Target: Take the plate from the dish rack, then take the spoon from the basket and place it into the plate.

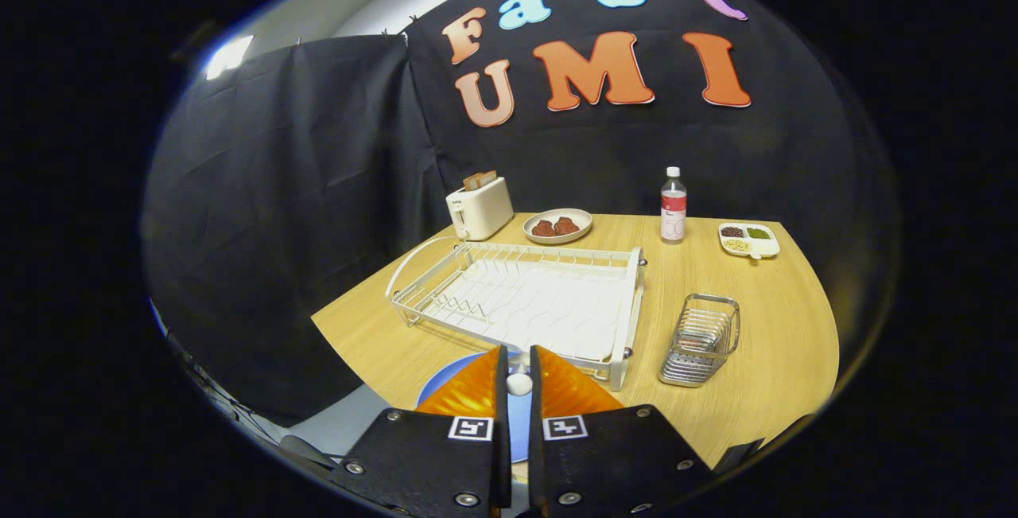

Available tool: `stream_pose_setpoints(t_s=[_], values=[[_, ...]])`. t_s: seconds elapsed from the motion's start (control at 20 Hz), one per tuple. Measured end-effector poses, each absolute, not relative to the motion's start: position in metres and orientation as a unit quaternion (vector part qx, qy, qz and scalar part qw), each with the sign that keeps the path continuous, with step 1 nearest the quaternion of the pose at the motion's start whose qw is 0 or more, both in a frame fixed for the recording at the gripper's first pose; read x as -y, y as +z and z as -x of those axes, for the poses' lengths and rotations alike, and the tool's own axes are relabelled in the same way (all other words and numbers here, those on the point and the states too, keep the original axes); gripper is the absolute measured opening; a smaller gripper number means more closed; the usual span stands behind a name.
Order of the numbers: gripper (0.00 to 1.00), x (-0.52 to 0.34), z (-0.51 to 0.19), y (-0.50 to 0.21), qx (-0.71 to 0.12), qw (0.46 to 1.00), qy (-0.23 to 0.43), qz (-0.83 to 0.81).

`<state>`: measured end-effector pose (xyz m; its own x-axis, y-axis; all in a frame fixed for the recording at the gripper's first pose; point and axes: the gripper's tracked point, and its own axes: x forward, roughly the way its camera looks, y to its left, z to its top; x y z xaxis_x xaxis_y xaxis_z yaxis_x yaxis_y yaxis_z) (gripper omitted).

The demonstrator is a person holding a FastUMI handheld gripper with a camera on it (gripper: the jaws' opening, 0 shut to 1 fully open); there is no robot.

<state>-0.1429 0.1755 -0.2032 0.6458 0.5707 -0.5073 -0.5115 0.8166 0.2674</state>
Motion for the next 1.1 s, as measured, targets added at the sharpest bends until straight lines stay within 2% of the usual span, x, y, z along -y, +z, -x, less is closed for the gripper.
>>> stream_pose_setpoints(t_s=[0.2,0.65,1.1], values=[[0.08,-0.204,0.148,-0.219,-0.304,0.892,0.331,-0.041],[0.09,-0.229,0.155,-0.245,-0.324,0.879,0.345,-0.049],[0.18,-0.202,0.16,-0.275,-0.359,0.88,0.308,-0.043]])
